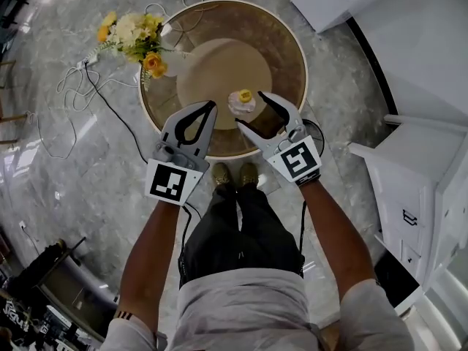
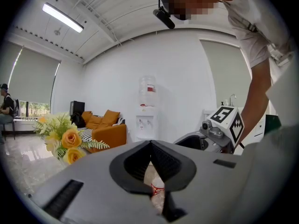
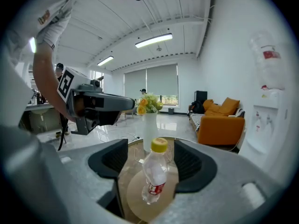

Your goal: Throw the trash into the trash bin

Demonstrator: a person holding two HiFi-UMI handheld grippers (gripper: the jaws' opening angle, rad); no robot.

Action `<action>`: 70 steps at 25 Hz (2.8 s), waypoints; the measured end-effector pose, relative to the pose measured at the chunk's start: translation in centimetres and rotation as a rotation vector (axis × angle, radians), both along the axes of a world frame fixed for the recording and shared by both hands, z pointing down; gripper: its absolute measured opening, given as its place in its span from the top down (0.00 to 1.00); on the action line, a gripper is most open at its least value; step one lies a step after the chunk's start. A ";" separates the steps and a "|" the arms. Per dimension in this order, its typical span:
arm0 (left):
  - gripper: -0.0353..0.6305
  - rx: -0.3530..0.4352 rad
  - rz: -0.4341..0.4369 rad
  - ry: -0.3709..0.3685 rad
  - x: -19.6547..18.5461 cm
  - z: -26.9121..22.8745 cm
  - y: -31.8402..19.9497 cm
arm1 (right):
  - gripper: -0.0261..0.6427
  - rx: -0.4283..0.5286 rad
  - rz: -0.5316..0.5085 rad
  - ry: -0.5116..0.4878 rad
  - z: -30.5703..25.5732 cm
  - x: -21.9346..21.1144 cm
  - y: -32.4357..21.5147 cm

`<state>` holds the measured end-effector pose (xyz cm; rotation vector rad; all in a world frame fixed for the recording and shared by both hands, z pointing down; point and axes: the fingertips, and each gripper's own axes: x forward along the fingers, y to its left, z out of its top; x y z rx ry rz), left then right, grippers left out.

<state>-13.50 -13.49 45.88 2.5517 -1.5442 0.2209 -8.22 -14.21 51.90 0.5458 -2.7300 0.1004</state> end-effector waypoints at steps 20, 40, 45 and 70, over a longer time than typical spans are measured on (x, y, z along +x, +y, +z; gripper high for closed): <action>0.95 -0.069 0.021 -0.004 -1.2 5.7 -2.2 | 0.52 -0.111 -0.049 0.123 10.5 -1.4 -1.9; 0.95 -0.045 0.102 0.023 2.2 4.2 -1.9 | 0.60 -0.010 0.070 0.050 5.2 0.4 -1.1; 0.95 -0.034 0.155 0.041 5.2 3.3 -1.8 | 0.60 0.015 0.141 0.040 3.2 3.6 -0.8; 0.95 -0.040 0.416 0.078 21.2 1.9 0.2 | 0.60 0.004 0.564 0.083 1.3 25.7 3.3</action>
